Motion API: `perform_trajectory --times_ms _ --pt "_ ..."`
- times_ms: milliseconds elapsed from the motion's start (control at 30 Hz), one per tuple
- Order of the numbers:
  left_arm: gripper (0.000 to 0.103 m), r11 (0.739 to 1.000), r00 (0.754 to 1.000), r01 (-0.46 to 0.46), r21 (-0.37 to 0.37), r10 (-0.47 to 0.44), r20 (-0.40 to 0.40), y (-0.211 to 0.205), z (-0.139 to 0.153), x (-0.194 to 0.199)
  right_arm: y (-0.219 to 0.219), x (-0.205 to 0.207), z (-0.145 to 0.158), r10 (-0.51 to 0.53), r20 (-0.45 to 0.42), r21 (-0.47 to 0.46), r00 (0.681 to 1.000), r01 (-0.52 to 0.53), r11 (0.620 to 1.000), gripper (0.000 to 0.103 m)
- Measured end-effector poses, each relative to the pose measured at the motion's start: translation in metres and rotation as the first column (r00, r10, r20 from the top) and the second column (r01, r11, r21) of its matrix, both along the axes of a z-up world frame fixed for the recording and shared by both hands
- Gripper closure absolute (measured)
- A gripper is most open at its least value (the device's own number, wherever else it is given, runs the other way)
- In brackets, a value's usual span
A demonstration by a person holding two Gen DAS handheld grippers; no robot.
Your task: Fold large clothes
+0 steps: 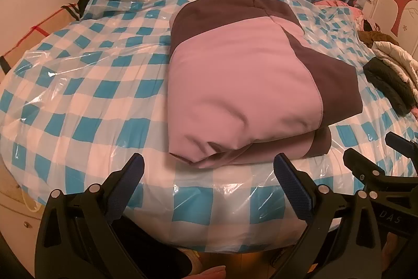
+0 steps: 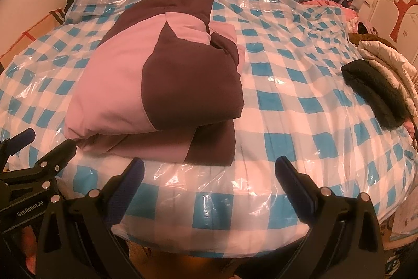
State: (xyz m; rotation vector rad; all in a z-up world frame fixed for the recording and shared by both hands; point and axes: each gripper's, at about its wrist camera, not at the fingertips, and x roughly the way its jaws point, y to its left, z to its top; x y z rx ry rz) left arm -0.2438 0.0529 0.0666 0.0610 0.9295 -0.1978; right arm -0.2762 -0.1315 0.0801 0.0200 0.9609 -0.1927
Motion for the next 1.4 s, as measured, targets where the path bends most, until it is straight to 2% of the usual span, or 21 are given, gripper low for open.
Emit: perform_trajectory --times_ms 367,700,1400 --pt "0.008 1.0 1.0 0.001 0.005 -0.002 0.02 -0.0004 -0.0024 -0.0045 -0.0005 -0.001 -0.0004 0.003 0.007 -0.01 1.0 -0.003 1.0 0.007" --pt "0.008 1.0 1.0 0.006 -0.016 -0.006 0.001 -0.0022 -0.0019 -0.005 0.0009 -0.0011 -0.0002 0.002 0.006 -0.012 1.0 -0.002 1.0 0.007" --pt "0.008 1.0 1.0 0.013 -0.005 -0.013 0.007 -0.0046 -0.0012 -0.0057 -0.001 -0.002 0.0024 0.011 0.013 -0.02 1.0 -0.011 1.0 0.007"
